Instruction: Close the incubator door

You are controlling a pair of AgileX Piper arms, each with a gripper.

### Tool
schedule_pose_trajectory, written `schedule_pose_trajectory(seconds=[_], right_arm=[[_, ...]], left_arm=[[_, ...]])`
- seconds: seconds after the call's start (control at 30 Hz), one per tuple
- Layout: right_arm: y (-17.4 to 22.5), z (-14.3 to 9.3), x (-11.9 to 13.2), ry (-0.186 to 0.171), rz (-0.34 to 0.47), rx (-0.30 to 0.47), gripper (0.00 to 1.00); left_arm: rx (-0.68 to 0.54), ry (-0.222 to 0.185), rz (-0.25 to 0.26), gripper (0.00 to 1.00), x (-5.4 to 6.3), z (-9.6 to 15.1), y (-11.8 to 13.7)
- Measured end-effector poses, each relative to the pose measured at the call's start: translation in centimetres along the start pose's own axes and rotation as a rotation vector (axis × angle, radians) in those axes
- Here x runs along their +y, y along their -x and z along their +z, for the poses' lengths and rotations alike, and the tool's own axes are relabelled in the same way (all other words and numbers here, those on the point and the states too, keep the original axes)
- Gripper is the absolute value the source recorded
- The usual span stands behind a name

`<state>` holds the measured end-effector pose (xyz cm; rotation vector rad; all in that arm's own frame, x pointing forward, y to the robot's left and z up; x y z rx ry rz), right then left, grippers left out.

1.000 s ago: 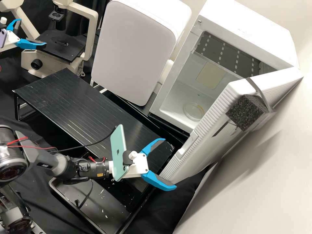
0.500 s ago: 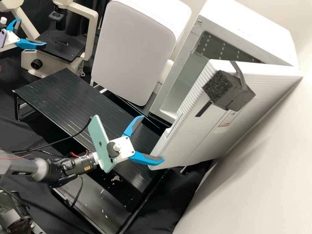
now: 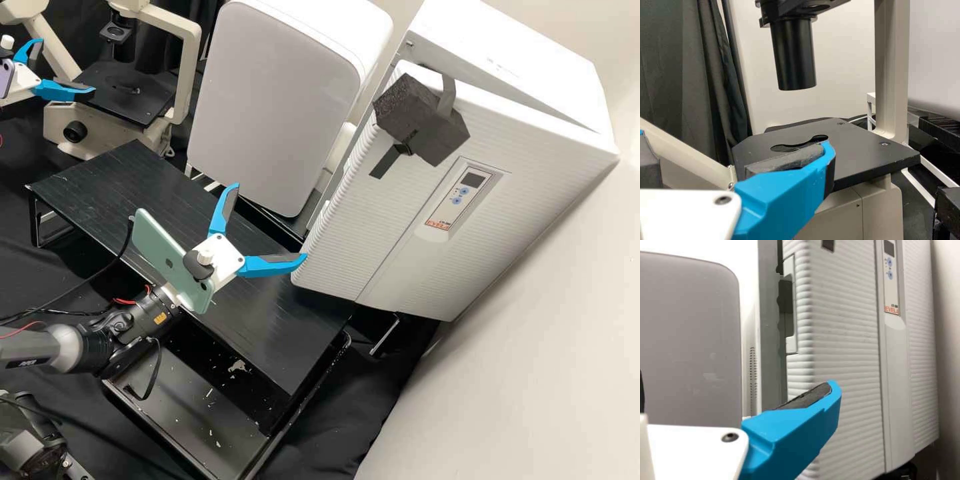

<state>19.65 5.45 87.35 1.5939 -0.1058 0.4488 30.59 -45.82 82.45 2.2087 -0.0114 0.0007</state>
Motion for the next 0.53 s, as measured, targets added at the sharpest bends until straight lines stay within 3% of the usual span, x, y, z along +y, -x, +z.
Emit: schedule_pose_trajectory(seconds=[0.07,0.3,0.53], right_arm=[[0.0,-0.3,-0.3,-0.015,-0.010,0.009,1.00],[0.5,-1.0,-1.6,0.004,-0.055,0.026,1.00],[0.5,-0.8,-2.0,-0.046,-0.074,0.010,1.00]], left_arm=[[0.000,0.000,0.000,1.00,0.0,0.0,0.0],[0.000,0.000,0.000,1.00,0.0,0.0,0.0],[0.000,0.000,0.000,1.00,0.0,0.0,0.0]])
